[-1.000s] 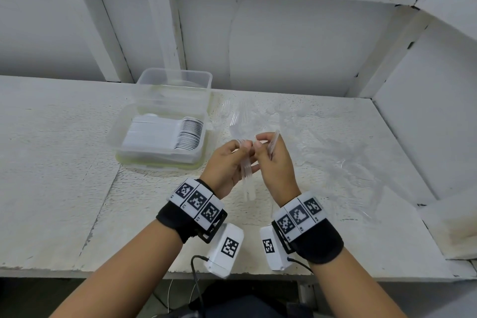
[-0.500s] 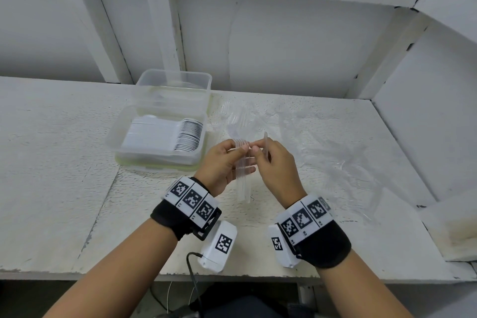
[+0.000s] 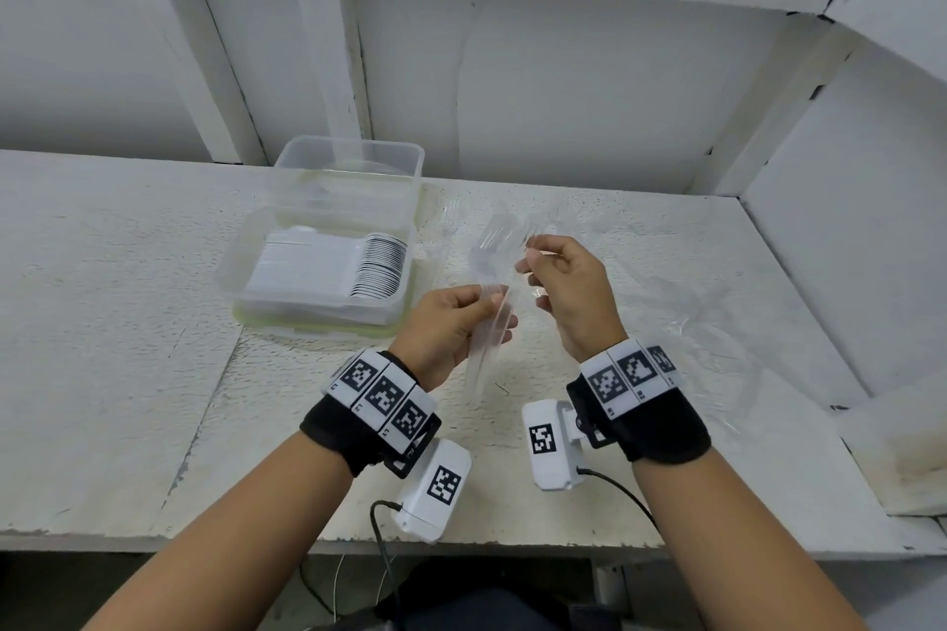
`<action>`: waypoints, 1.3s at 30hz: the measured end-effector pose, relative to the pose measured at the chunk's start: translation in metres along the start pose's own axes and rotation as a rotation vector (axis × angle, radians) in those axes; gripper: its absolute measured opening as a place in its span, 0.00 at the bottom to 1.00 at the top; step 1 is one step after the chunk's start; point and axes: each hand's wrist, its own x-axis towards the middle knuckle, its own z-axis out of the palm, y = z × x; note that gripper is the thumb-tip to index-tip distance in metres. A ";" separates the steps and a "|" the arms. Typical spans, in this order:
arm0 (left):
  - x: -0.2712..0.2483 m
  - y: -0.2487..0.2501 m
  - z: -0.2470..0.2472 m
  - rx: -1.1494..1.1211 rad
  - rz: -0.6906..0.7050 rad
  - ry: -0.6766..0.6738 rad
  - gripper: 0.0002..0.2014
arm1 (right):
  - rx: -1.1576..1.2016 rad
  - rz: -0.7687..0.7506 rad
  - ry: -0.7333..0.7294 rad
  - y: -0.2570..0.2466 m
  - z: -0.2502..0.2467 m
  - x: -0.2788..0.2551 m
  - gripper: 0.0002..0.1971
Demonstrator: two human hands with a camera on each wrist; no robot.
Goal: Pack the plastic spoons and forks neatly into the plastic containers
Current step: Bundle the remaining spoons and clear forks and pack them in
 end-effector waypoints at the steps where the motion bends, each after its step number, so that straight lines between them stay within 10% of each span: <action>1: -0.001 0.001 0.000 0.008 0.001 -0.007 0.07 | 0.033 0.013 -0.010 0.001 0.001 0.001 0.04; 27: -0.005 0.018 -0.015 0.078 -0.254 -0.361 0.11 | -0.277 -0.079 -0.241 0.003 -0.011 0.008 0.24; 39: 0.023 0.026 -0.006 -0.117 -0.009 0.129 0.04 | -0.539 -0.208 -0.160 -0.002 0.005 -0.006 0.19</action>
